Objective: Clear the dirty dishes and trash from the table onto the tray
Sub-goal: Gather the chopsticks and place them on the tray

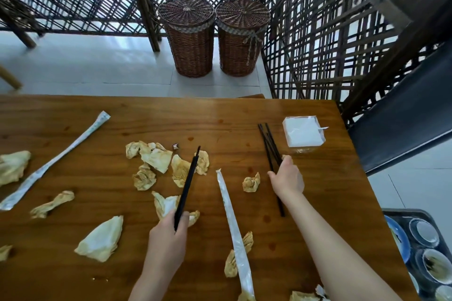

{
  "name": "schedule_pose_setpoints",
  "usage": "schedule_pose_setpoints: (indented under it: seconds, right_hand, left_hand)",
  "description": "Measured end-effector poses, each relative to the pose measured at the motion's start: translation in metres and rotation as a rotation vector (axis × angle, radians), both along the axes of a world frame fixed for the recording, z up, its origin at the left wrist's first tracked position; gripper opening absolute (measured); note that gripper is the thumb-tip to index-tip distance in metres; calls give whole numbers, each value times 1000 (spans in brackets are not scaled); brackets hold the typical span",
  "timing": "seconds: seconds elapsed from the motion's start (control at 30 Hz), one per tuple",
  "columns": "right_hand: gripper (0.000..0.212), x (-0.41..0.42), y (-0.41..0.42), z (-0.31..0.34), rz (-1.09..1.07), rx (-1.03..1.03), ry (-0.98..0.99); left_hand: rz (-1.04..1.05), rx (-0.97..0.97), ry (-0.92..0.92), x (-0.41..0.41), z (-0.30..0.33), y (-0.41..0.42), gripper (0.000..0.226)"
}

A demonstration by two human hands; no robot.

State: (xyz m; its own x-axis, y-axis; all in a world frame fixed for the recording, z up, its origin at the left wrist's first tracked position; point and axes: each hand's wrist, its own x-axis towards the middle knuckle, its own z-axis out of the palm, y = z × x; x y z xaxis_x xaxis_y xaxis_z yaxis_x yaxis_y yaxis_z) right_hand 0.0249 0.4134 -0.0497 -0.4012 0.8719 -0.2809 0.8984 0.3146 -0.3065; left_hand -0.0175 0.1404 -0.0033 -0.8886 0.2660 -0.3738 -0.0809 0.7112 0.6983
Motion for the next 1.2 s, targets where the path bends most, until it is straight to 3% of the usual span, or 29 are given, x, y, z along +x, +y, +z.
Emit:
schedule_pose_setpoints:
  seconds: [0.43, 0.77, 1.03, 1.2]
  right_hand:
    - [42, 6, 3, -8, -91, 26, -76]
    - [25, 8, -2, -8, 59, 40, -220]
    - [43, 23, -1, 4, 158, 85, -176]
    - [33, 45, -6, 21, 114, -12, -22]
  left_hand:
    - [-6, 9, -6, 0, 0, -8, 23]
    - [-18, 5, -12, 4, -1, -9, 22]
    - [-1, -4, -10, 11, 1, -6, 21]
    - [-13, -23, 16, 23, 7, 2, 22]
